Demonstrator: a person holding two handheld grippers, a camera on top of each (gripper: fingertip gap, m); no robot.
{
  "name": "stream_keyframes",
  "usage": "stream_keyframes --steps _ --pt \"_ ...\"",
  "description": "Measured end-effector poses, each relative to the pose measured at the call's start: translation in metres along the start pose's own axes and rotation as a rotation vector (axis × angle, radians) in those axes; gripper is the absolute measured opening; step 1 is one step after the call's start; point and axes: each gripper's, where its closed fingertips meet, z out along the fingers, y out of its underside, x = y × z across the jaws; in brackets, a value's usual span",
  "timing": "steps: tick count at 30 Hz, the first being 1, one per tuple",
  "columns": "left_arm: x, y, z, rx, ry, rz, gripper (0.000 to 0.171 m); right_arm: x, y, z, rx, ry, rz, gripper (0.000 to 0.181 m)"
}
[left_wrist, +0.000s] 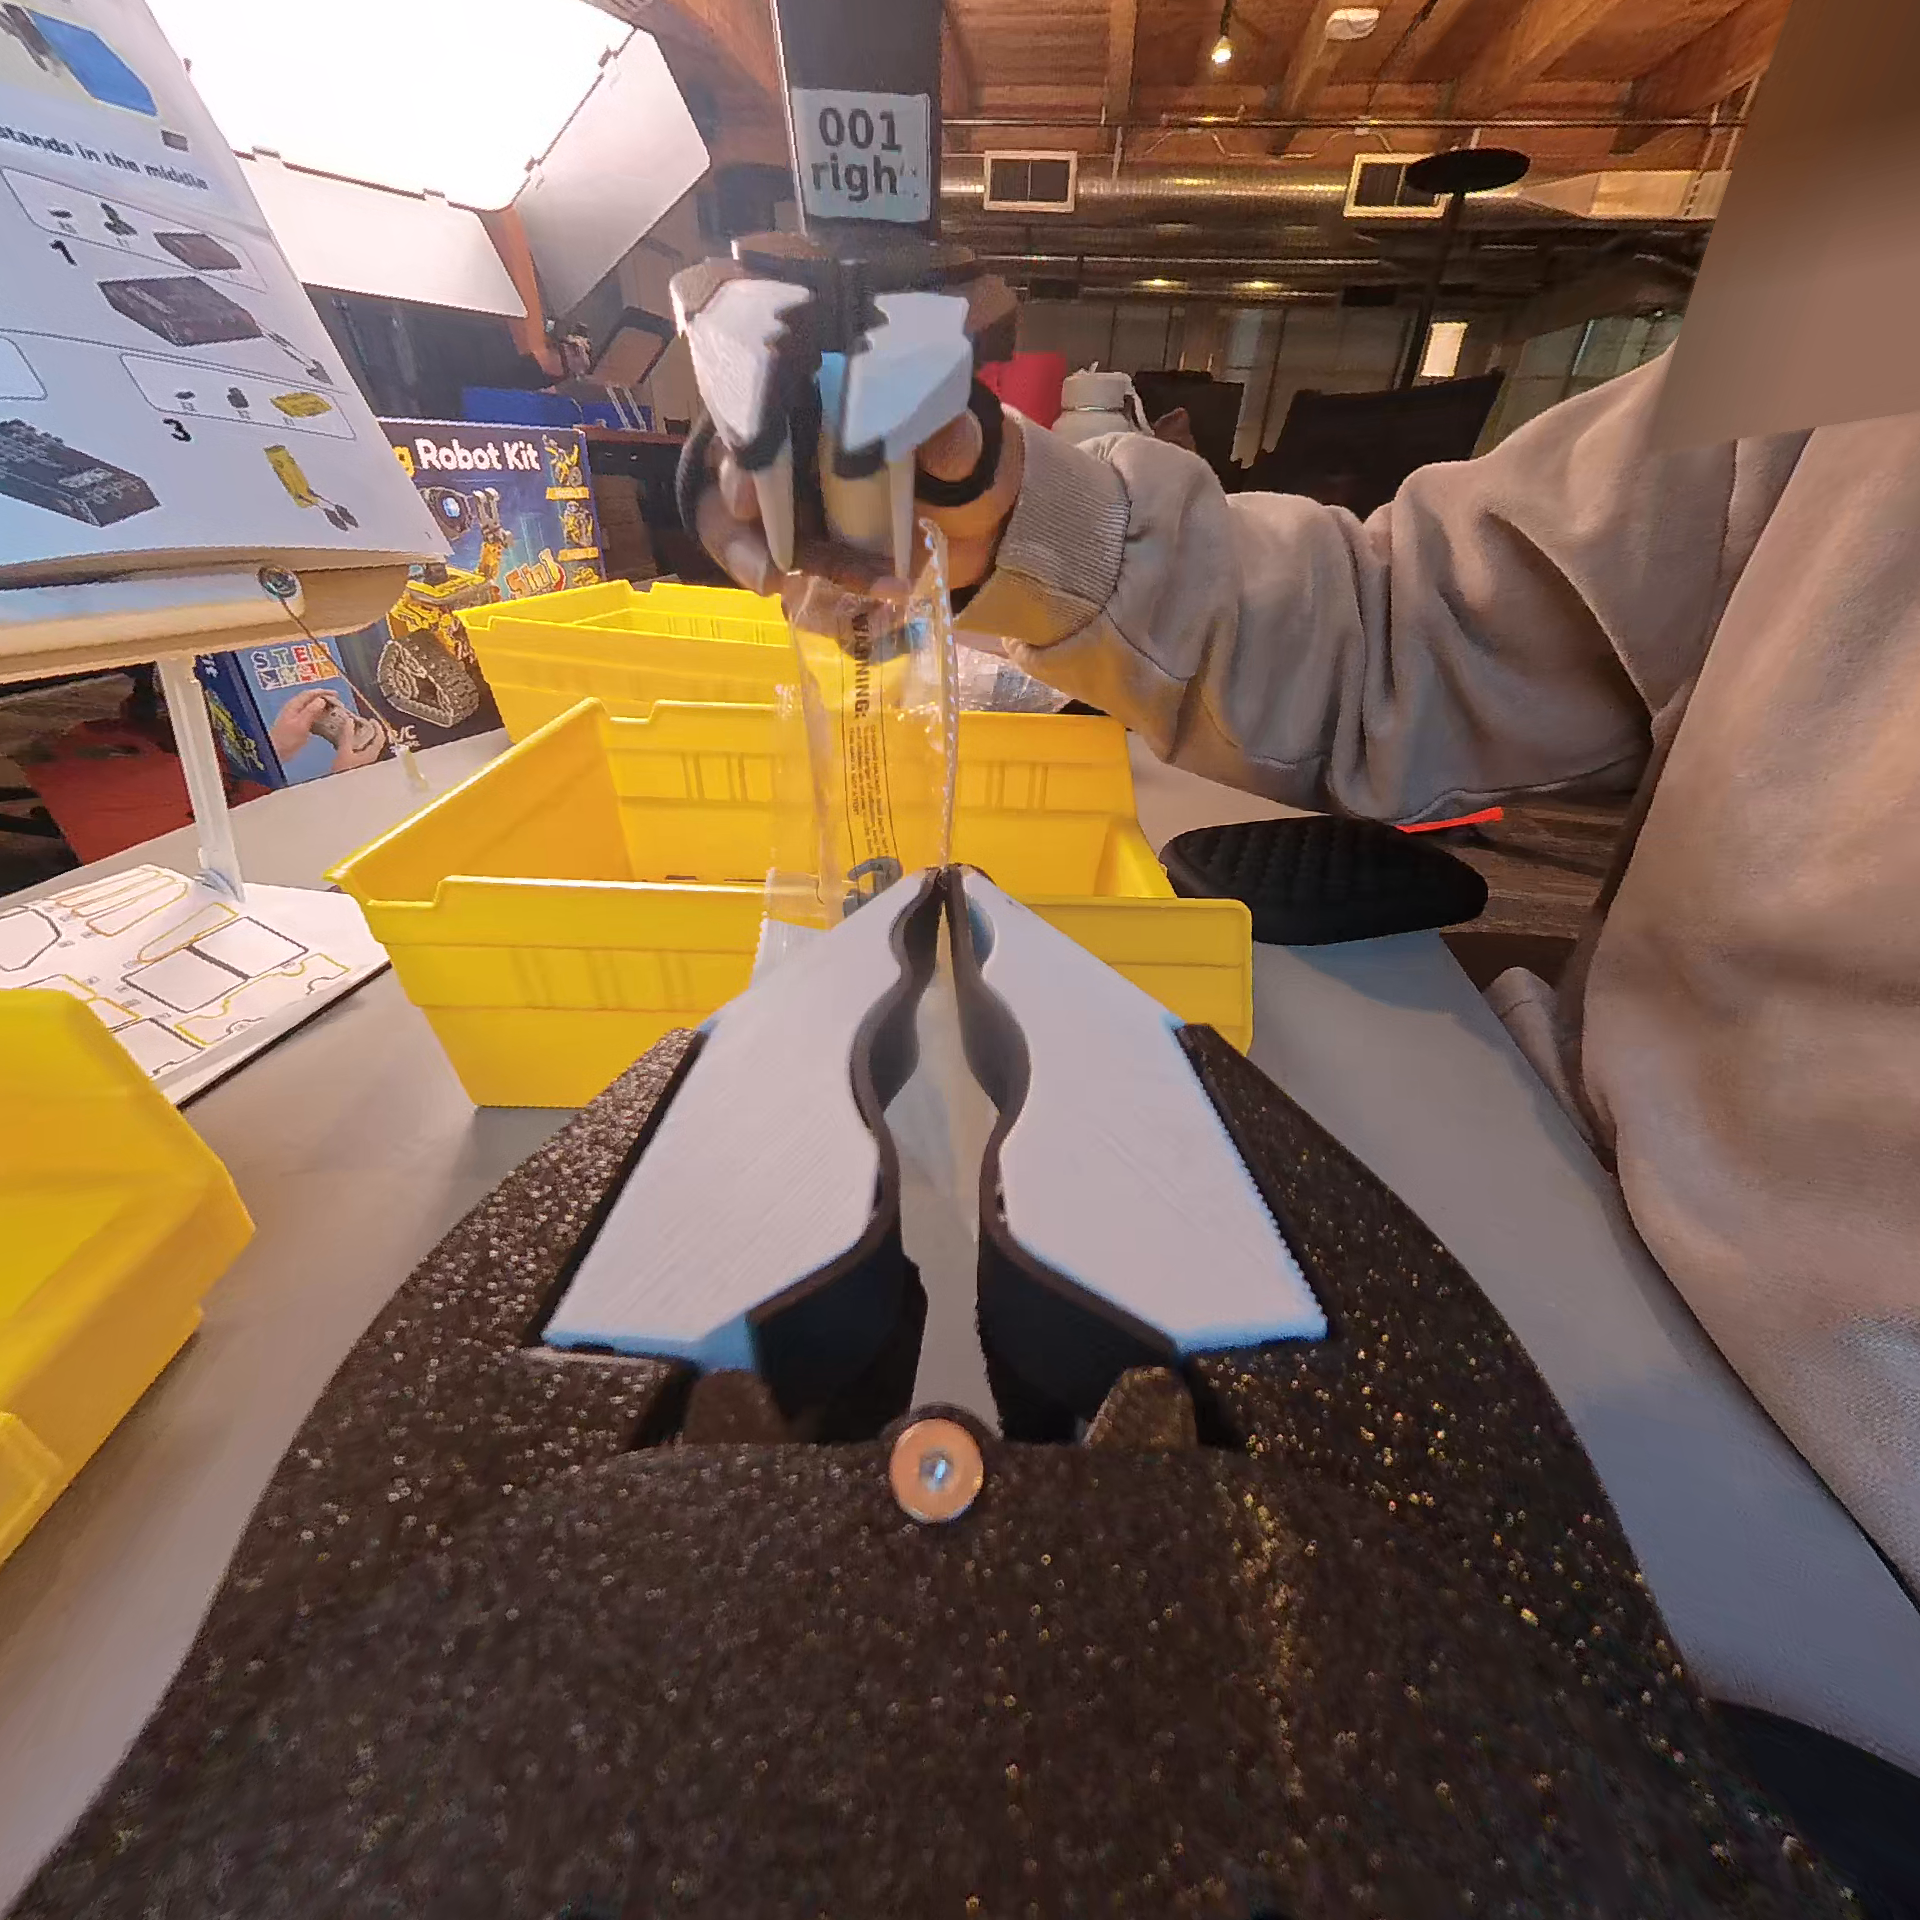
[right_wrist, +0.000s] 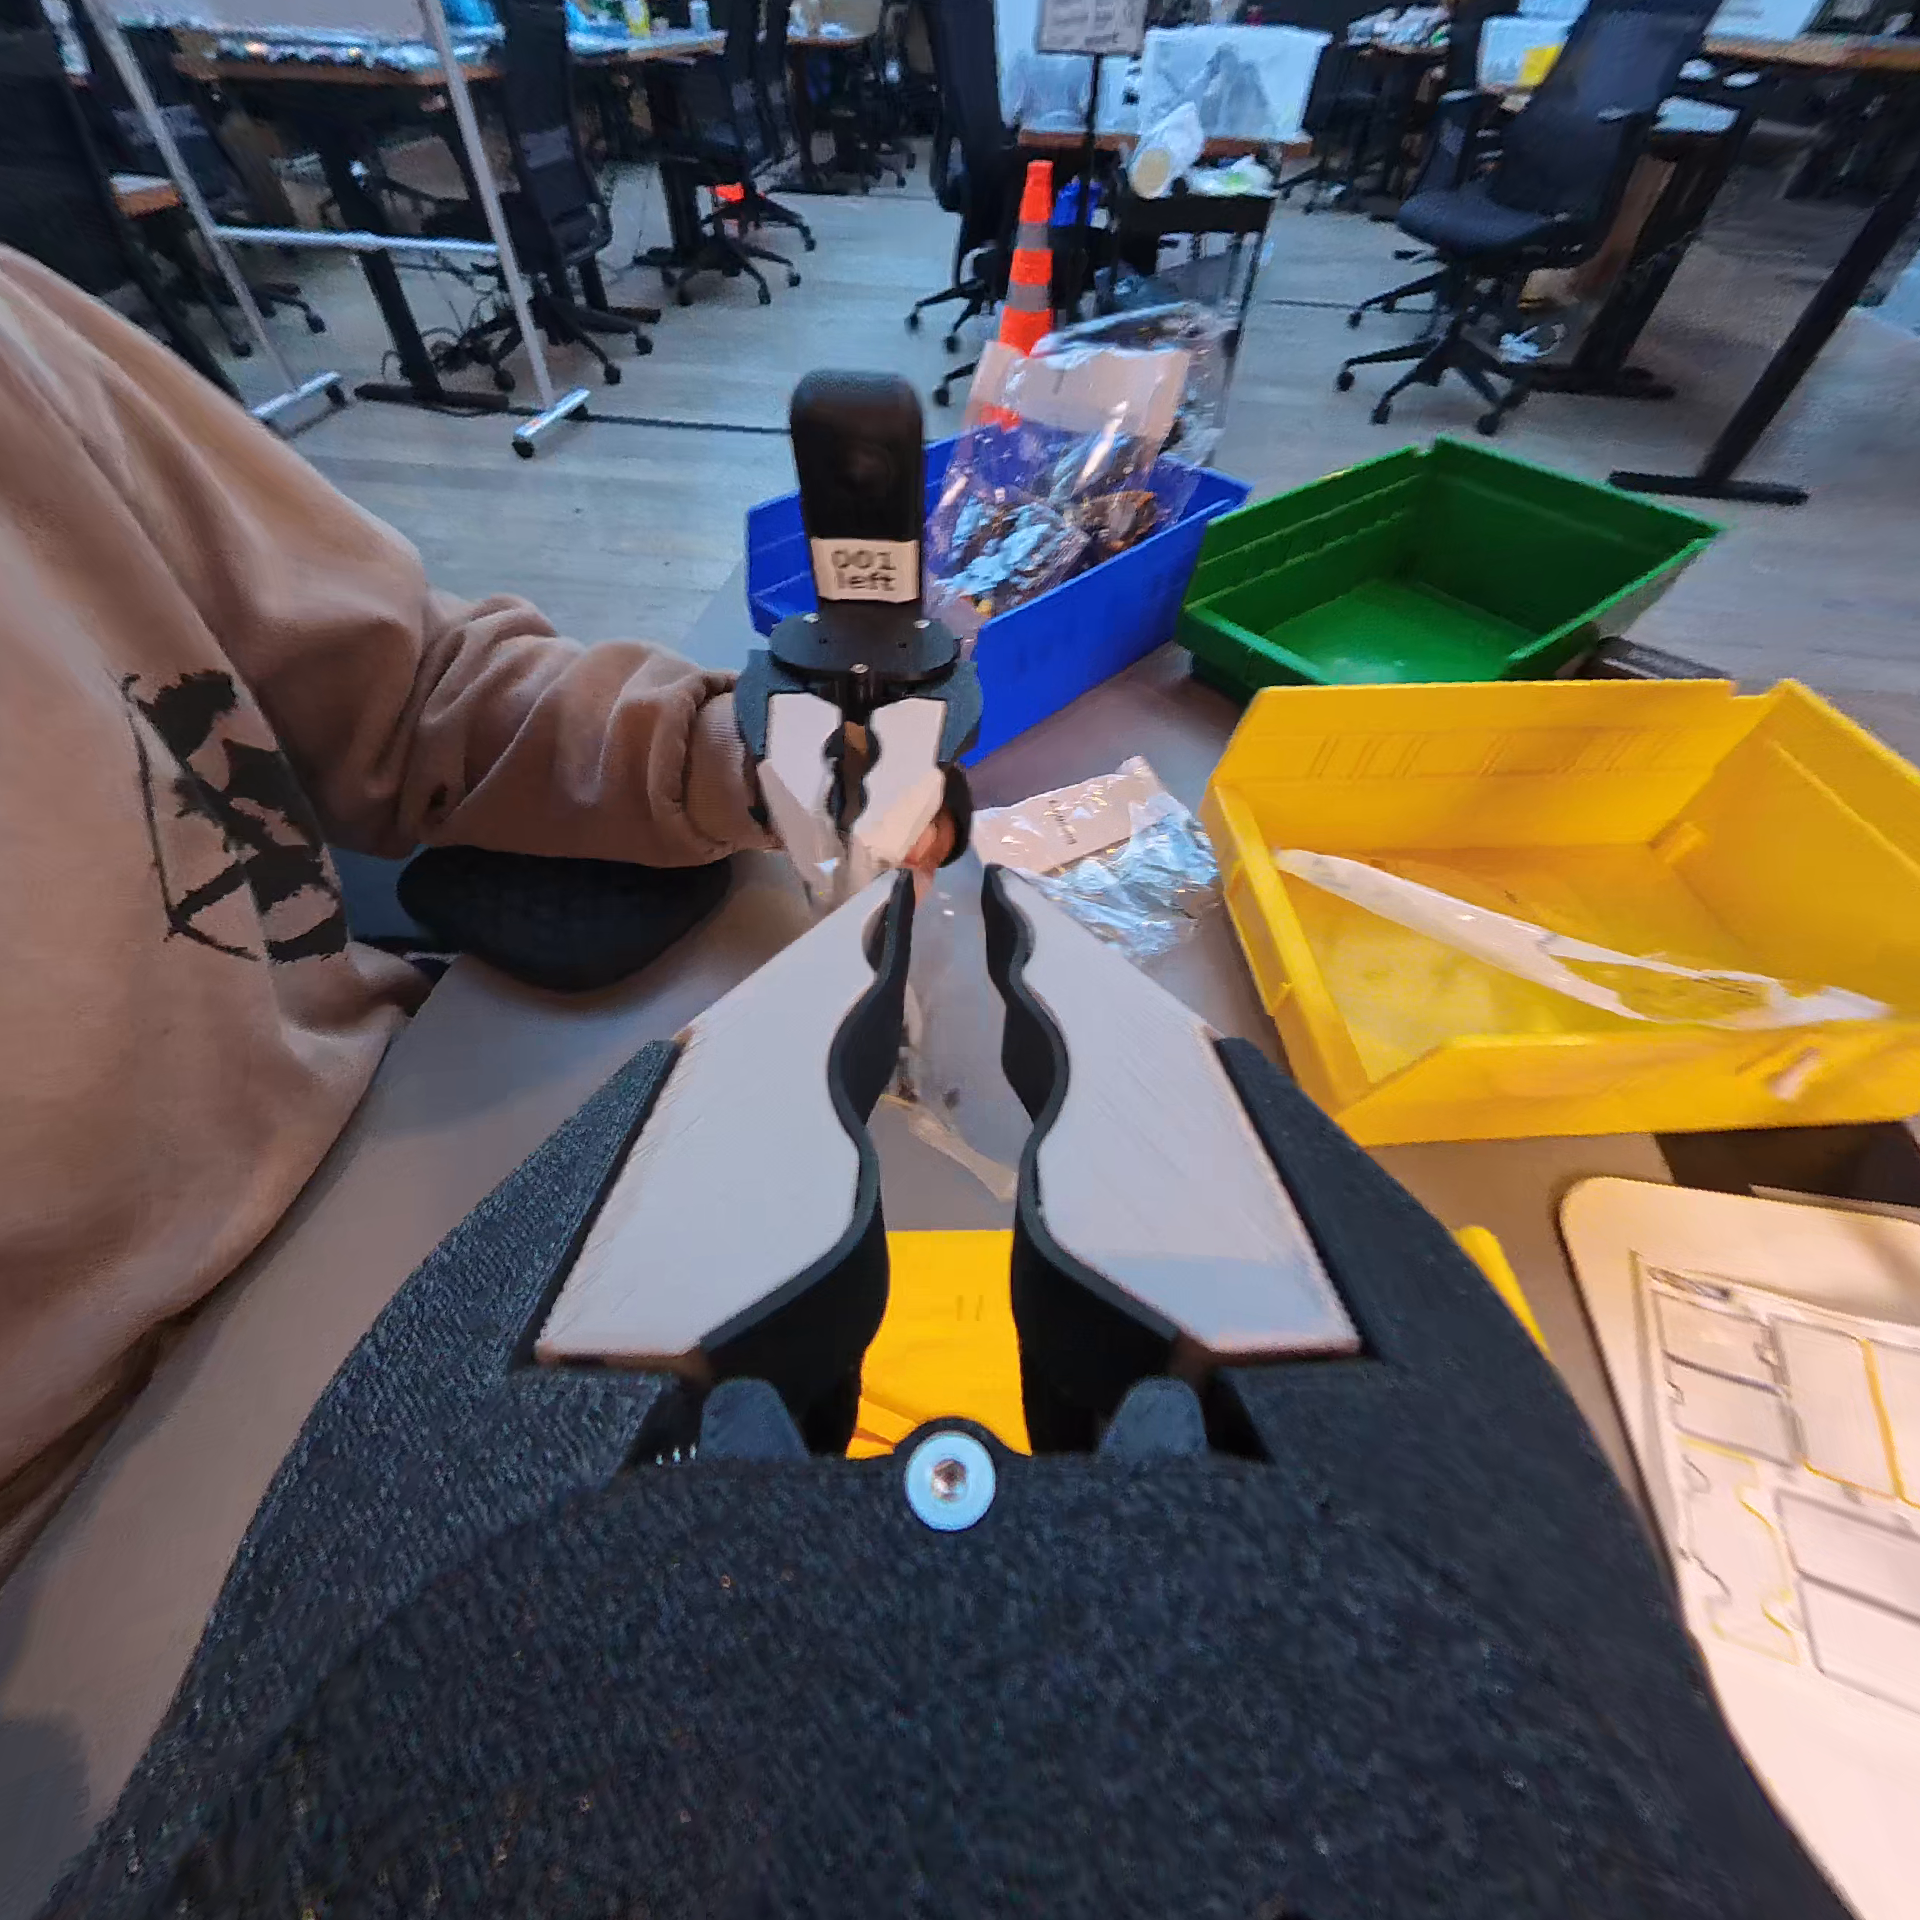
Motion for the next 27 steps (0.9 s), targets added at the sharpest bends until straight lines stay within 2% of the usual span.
stream_keyframes --steps 2,3,5,7,11,14,17,22,24,25,27 --pt "-0.004 0.000 -0.001 -0.002 -0.021 -0.001 0.000 0.030 0.003 -0.021 -0.038 0.143 0.034 0.012" --pt "-0.006 0.000 -0.001 -0.005 -0.033 -0.002 0.000 0.051 0.015 -0.032 -0.111 0.238 0.057 0.012" --pt "-0.009 0.003 -0.001 -0.014 -0.050 -0.005 0.000 0.088 0.066 -0.058 -0.373 0.408 0.136 0.012" --pt "-0.010 0.006 0.000 -0.028 -0.056 -0.006 0.000 0.112 0.124 -0.080 -0.638 0.518 0.214 0.013" --pt "-0.009 0.010 0.002 -0.053 -0.055 -0.001 0.000 0.122 0.200 -0.084 -0.914 0.535 0.312 0.013" --pt "-0.010 0.012 0.003 -0.063 -0.057 -0.003 0.000 0.123 0.224 -0.071 -0.981 0.520 0.380 0.013" --pt "-0.011 0.014 0.002 -0.067 -0.060 -0.007 0.000 0.127 0.228 -0.057 -0.967 0.535 0.404 0.016" --pt "-0.010 0.013 0.003 -0.066 -0.052 -0.008 0.000 0.132 0.235 -0.056 -0.990 0.568 0.375 0.007" --pt "-0.010 0.013 0.003 -0.067 -0.050 -0.008 0.000 0.130 0.235 -0.056 -0.980 0.553 0.399 0.006" --pt "-0.010 0.014 0.003 -0.068 -0.048 -0.008 0.000 0.124 0.238 -0.057 -1.000 0.524 0.417 0.000" --pt "-0.010 0.014 0.003 -0.070 -0.048 -0.006 0.000 0.112 0.240 -0.055 -1.008 0.454 0.436 0.000"
